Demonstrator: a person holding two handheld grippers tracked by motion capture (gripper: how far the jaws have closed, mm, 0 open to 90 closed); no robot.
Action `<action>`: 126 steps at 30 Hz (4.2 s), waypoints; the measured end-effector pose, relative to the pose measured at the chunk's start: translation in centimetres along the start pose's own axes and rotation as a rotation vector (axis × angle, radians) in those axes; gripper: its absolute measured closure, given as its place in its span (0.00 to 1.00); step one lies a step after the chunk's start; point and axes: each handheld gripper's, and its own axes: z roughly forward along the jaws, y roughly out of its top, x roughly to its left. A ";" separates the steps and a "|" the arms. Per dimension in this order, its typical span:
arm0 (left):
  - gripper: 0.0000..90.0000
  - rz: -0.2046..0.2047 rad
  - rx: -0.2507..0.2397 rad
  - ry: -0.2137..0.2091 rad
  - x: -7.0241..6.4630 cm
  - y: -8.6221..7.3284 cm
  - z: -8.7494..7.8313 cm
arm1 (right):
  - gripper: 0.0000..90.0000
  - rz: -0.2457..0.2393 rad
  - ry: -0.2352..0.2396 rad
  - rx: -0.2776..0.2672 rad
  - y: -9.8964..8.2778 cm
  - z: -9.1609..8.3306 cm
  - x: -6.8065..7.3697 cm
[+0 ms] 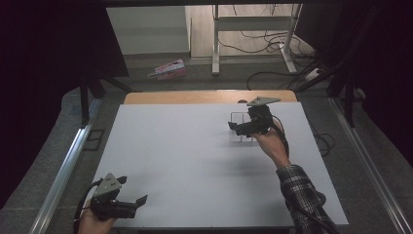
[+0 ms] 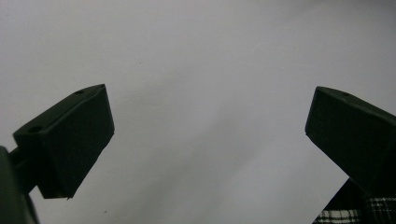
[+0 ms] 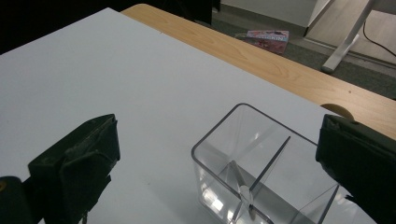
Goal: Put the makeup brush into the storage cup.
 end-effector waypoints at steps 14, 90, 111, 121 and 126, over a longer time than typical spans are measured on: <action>0.02 -0.001 -0.005 0.001 0.0 0.0 0.0 | 0.00 -0.010 0.016 0.002 -0.2 -1.0 0.7; 0.01 0.004 -0.023 -0.013 0.0 0.0 -0.1 | 0.00 -0.055 0.077 0.042 -6.5 -5.9 4.7; 0.01 0.004 -0.030 -0.017 0.0 0.0 -0.1 | 0.00 -0.064 0.111 0.067 -8.5 -7.1 6.3; 0.01 0.004 -0.035 -0.023 0.0 0.0 -0.2 | 0.00 -0.062 0.108 0.069 -9.2 -8.3 6.7; 0.01 0.003 -0.045 -0.022 0.1 0.0 -0.3 | 0.00 -0.059 0.099 0.063 -9.6 -8.9 6.6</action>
